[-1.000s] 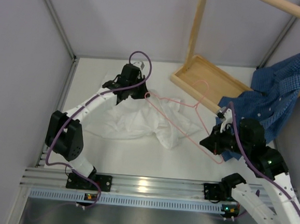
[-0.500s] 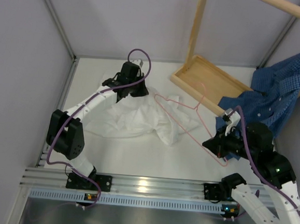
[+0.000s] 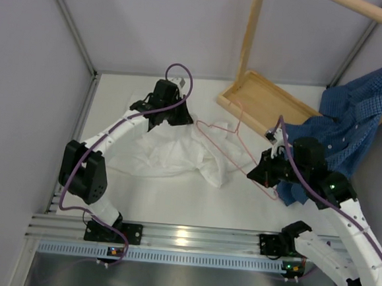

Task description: Place the shirt on the hanger

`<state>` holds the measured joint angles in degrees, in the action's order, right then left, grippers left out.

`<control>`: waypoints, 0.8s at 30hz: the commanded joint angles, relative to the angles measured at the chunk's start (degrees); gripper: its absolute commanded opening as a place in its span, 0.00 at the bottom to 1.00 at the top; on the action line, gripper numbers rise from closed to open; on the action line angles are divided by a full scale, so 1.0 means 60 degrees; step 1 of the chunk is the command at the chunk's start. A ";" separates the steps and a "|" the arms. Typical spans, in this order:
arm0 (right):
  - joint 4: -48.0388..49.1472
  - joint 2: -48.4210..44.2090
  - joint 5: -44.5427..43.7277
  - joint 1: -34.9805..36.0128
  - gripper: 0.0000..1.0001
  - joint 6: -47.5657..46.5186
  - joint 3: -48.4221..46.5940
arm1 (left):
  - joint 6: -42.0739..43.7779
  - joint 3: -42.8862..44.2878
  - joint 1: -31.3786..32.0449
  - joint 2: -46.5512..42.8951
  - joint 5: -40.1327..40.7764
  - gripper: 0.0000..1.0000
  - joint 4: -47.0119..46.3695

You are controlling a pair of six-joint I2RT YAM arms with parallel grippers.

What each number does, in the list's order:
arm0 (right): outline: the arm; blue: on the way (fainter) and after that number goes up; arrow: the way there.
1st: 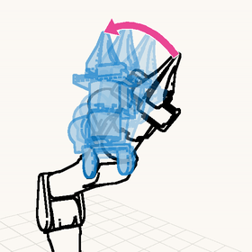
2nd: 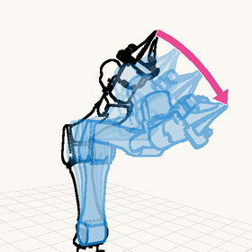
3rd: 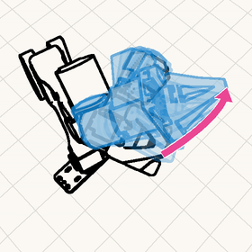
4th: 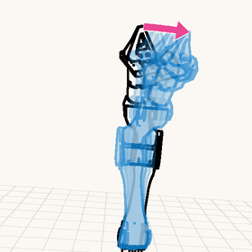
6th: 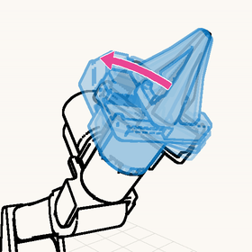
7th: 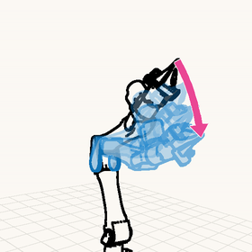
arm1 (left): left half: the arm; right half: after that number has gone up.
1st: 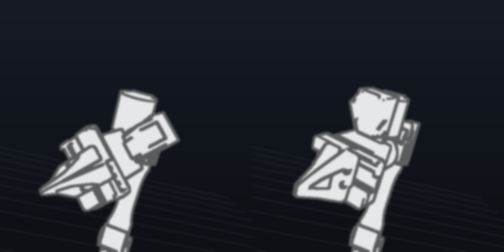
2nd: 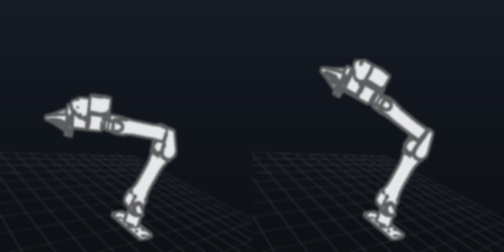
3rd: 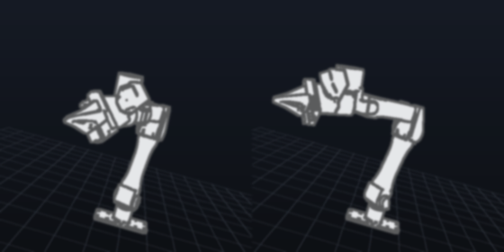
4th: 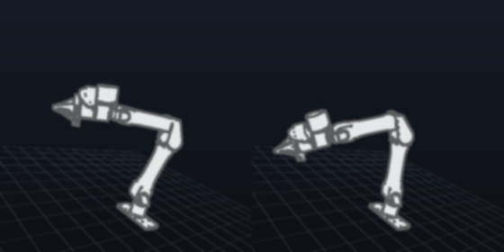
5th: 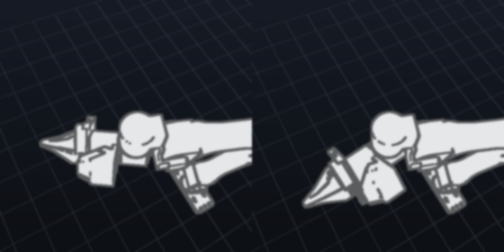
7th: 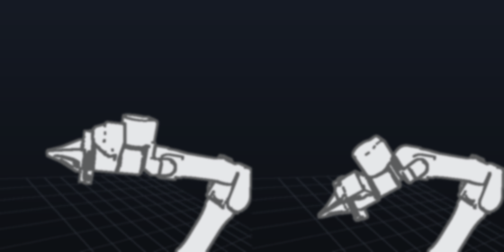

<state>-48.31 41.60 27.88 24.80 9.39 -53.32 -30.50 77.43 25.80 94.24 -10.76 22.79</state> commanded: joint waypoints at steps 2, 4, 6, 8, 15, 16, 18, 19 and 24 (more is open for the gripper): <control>0.1299 0.0478 -0.0819 0.0772 0.00 0.0237 -0.0239 | 0.0014 -0.0102 -0.0038 -0.0428 -0.0359 0.00 -0.0429; 0.1431 0.0347 -0.1056 0.0891 0.00 0.0339 -0.0268 | 0.0088 -0.0087 -0.0038 -0.0326 -0.0301 0.00 -0.0429; 0.1446 0.0025 -0.1160 0.0906 0.00 0.0369 -0.0312 | 0.0147 -0.0073 -0.0052 -0.0209 -0.0155 0.00 -0.0429; 0.1402 -0.0311 -0.1088 0.0921 0.00 0.0427 -0.0356 | 0.0147 -0.0029 -0.0067 0.0011 -0.0140 0.00 -0.0414; 0.1153 -0.0782 -0.0823 0.0921 0.00 0.0471 0.0082 | 0.0015 0.0147 -0.0081 0.0524 -0.0286 0.00 -0.0429; 0.1153 -0.0782 -0.0823 0.0906 0.00 0.0457 0.0228 | 0.0015 0.0162 -0.0067 0.0553 -0.0344 0.00 -0.0429; 0.1168 -0.0738 -0.0736 0.0921 0.00 0.0472 0.0390 | 0.0030 0.0191 -0.0081 0.0554 -0.0315 0.00 -0.0429; 0.1197 -0.0738 -0.0706 0.0921 0.00 0.0501 0.0507 | 0.0059 0.0220 -0.0082 0.0554 -0.0286 0.00 -0.0429; 0.1372 -0.0796 -0.0501 0.0979 0.00 0.0574 0.0844 | 0.0162 0.0264 -0.0096 0.0598 -0.0301 0.00 -0.0414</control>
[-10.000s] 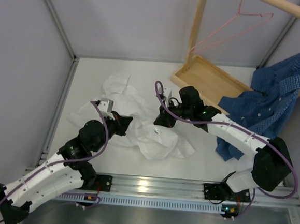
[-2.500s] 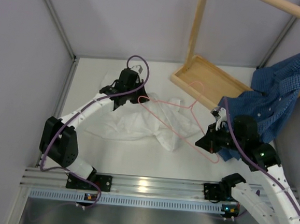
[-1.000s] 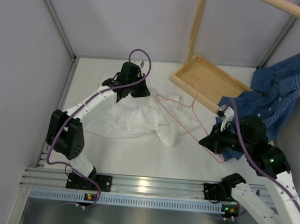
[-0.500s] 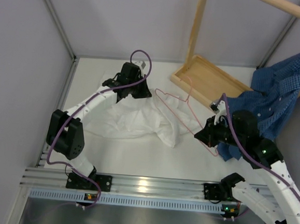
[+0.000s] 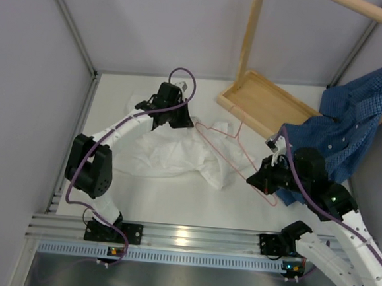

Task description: Place the shirt on the hanger

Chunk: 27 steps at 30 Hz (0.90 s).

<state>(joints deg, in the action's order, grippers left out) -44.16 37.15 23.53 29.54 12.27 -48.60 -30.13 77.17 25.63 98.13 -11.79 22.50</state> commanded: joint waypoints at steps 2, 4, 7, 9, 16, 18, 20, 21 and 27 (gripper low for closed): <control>0.0710 0.0019 0.0253 0.0204 0.00 0.0108 0.0189 | 0.0056 0.0308 -0.0067 -0.0022 -0.0173 0.00 -0.0381; 0.0753 0.0166 0.0195 0.0233 0.00 0.0122 0.0248 | 0.0012 0.0308 -0.0053 -0.0007 -0.0246 0.00 -0.0381; 0.0783 0.0356 -0.0155 0.0335 0.00 0.0108 0.0132 | -0.0046 0.0279 -0.0053 -0.0065 -0.0451 0.00 -0.0381; 0.0725 0.0678 -0.0784 0.0408 0.00 -0.0008 -0.0044 | -0.0105 0.0133 -0.0067 -0.0269 -0.0641 0.00 -0.0396; 0.0373 0.1719 -0.1753 0.0760 0.00 -0.0332 -0.1274 | -0.0208 -0.0687 0.0342 -0.1264 -0.0554 0.00 -0.0367; 0.0504 0.1822 -0.1695 0.0906 0.00 -0.0303 -0.1363 | -0.0194 -0.0790 0.0474 -0.1674 -0.0554 0.00 -0.0366; 0.0593 0.1735 -0.1636 0.0950 0.00 -0.0229 -0.1451 | -0.0164 -0.0849 0.0636 -0.1924 -0.0336 0.00 -0.0294; 0.0593 0.1661 -0.1665 0.0951 0.00 -0.0229 -0.1509 | -0.0120 -0.0820 0.0665 -0.2129 -0.0219 0.00 -0.0206; 0.0416 0.1396 -0.1171 0.0936 0.00 -0.0433 -0.1847 | 0.0290 -0.0132 0.0782 -0.2408 -0.0711 0.00 0.0439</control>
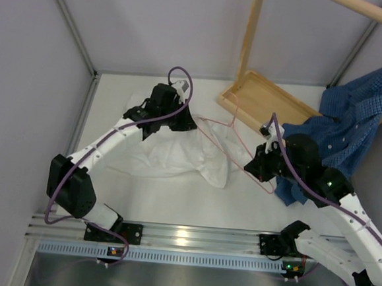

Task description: Place the shirt on the hanger

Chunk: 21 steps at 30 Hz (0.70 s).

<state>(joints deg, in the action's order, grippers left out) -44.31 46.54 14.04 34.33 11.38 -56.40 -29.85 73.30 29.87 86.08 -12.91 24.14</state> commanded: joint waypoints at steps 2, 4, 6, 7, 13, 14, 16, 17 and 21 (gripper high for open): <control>0.1186 -0.0053 0.1548 0.0153 0.00 -0.0314 -0.0138 | 0.0462 0.0862 0.0616 -0.0548 -0.0690 0.00 0.0180; 0.1787 0.0035 0.2227 0.0153 0.00 -0.0299 0.0373 | 0.0899 0.1258 0.1505 -0.0665 -0.0851 0.00 0.0560; 0.2375 0.0211 0.3120 0.0168 0.00 -0.0387 0.0639 | 0.1281 0.1901 0.2167 -0.0782 -0.0910 0.00 0.0970; 0.2449 0.0284 0.3674 0.0168 0.00 -0.0460 0.0771 | 0.1573 0.2035 0.2765 -0.0841 -0.0707 0.00 0.1349; 0.4203 -0.0956 0.3885 0.0167 0.00 -0.0052 0.1560 | 0.1825 0.2402 0.3971 -0.1778 0.0812 0.00 0.2157; 0.4657 -0.1178 0.3842 0.0153 0.00 0.0124 0.1723 | 0.1825 0.2490 0.4030 -0.1822 0.1123 0.00 0.2535; 0.6179 -0.1893 0.3623 0.0153 0.00 0.0782 0.2321 | 0.1811 0.3000 0.4220 -0.1779 0.1767 0.00 0.3020; 0.6721 -0.2130 0.3447 0.0167 0.00 0.1031 0.2543 | 0.1810 0.3265 0.4323 -0.1721 0.2582 0.00 0.3573; 0.9373 -0.3098 0.2685 0.0168 0.00 0.2464 0.4063 | 0.1869 0.4817 0.5025 -0.1399 0.4505 0.00 0.4661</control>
<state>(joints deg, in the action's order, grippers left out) -9.02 30.74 32.40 34.44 19.11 -36.16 -19.49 95.59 57.39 77.01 2.13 45.58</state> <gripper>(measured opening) 0.003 0.023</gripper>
